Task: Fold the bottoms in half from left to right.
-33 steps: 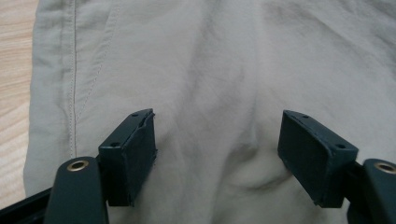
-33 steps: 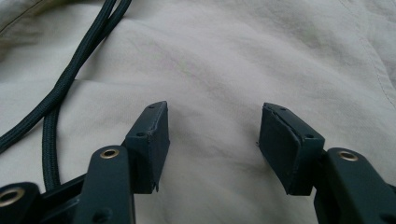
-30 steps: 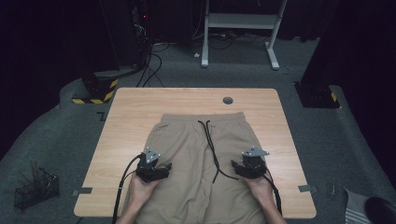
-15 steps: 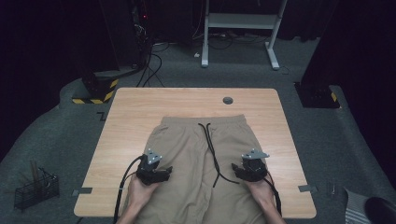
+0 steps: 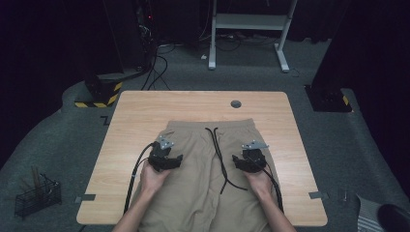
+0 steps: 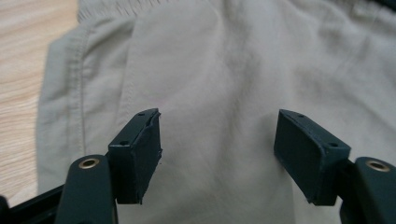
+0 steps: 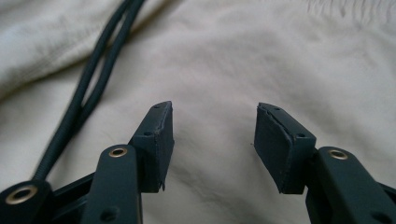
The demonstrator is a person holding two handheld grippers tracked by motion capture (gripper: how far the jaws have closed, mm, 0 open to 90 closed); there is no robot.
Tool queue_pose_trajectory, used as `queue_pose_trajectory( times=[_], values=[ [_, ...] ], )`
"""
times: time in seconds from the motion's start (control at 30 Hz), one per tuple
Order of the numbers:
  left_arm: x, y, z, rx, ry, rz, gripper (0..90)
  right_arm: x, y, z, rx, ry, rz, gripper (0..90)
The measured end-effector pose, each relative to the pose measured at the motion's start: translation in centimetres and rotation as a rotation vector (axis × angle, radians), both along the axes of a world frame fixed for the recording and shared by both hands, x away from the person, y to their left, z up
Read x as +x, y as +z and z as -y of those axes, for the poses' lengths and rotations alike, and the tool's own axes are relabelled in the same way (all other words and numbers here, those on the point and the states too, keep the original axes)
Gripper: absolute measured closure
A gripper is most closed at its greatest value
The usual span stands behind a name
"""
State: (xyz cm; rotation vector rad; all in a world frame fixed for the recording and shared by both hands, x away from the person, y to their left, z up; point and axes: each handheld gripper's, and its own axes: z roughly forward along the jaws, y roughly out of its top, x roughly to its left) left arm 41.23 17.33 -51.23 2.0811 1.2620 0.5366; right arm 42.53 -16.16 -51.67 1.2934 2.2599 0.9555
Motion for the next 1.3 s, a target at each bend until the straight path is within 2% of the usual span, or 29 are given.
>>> queue_pose_trajectory(
  times=[0.07, 0.1, 0.23, 0.33, 0.37, 0.4, 0.5, 0.67, 0.73, 0.8, 0.9, 0.93, 1.03, 1.07, 1.1, 1.27, 1.3],
  values=[
    [-0.1, -0.5, 0.0, 0.006, -0.009, -0.015, 31.7, -0.3, -0.2, 0.0, -0.013, 0.004, 0.011, 47.4],
    [-0.3, -0.7, -0.2, -0.012, -0.005, -0.009, 31.7, -0.5, -0.2, 0.0, -0.025, 0.009, 0.015, 47.3],
    [-2.2, -1.1, -0.6, -0.029, 0.000, 0.025, 31.6, -2.0, -0.6, 0.6, -0.011, 0.022, 0.047, 47.0],
    [-3.9, -1.3, -1.0, -0.043, 0.003, 0.048, 31.7, -3.1, -0.6, 1.0, -0.007, 0.024, 0.046, 47.0],
    [-3.9, -1.3, -1.0, -0.043, 0.003, 0.048, 31.7, -3.1, -0.6, 1.0, -0.007, 0.024, 0.046, 47.0],
    [-4.4, -1.3, -1.1, -0.043, 0.003, 0.049, 31.7, -3.9, -0.6, 1.3, -0.009, 0.030, 0.050, 46.9],
    [-5.3, -1.3, -1.1, -0.043, 0.003, 0.047, 31.1, -4.9, -0.6, 1.4, -0.010, 0.035, 0.049, 46.9],
    [-5.7, -1.1, -0.6, -0.035, -0.015, 0.021, 28.2, -5.8, -0.6, 1.6, -0.010, 0.034, 0.048, 46.9],
    [-5.3, -0.8, -0.7, -0.029, -0.035, -0.009, 26.9, -5.7, -0.6, 1.6, -0.012, 0.041, 0.044, 45.3],
    [-4.7, -0.5, -0.9, -0.045, -0.036, -0.030, 27.2, -5.4, -0.4, 1.5, -0.021, 0.043, 0.034, 43.4],
    [-4.0, 0.1, -1.4, -0.044, -0.015, -0.010, 27.4, -5.1, -0.2, 1.4, -0.007, 0.055, 0.036, 43.1],
    [-3.6, 0.4, -1.7, -0.054, -0.004, 0.001, 27.5, -4.7, 0.3, 1.4, 0.016, 0.062, 0.052, 43.3],
    [-1.6, 1.7, -2.8, -0.083, 0.041, 0.022, 27.3, -4.0, 0.9, 1.0, 0.009, 0.065, 0.064, 43.7],
    [-1.6, 1.7, -2.8, -0.083, 0.041, 0.022, 27.3, -4.0, 0.9, 1.0, 0.009, 0.065, 0.064, 43.7],
    [-0.4, 2.0, -3.4, -0.087, 0.064, 0.028, 27.5, -3.2, 0.9, 0.7, 0.010, 0.066, 0.068, 44.6],
    [2.3, 1.9, -4.5, -0.064, 0.122, 0.024, 28.4, -2.0, 0.4, 0.1, 0.003, 0.074, 0.054, 47.7],
    [2.6, 1.9, -4.7, -0.064, 0.140, 0.043, 29.2, -1.9, 0.3, 0.1, 0.009, 0.075, 0.052, 49.7]
  ],
)
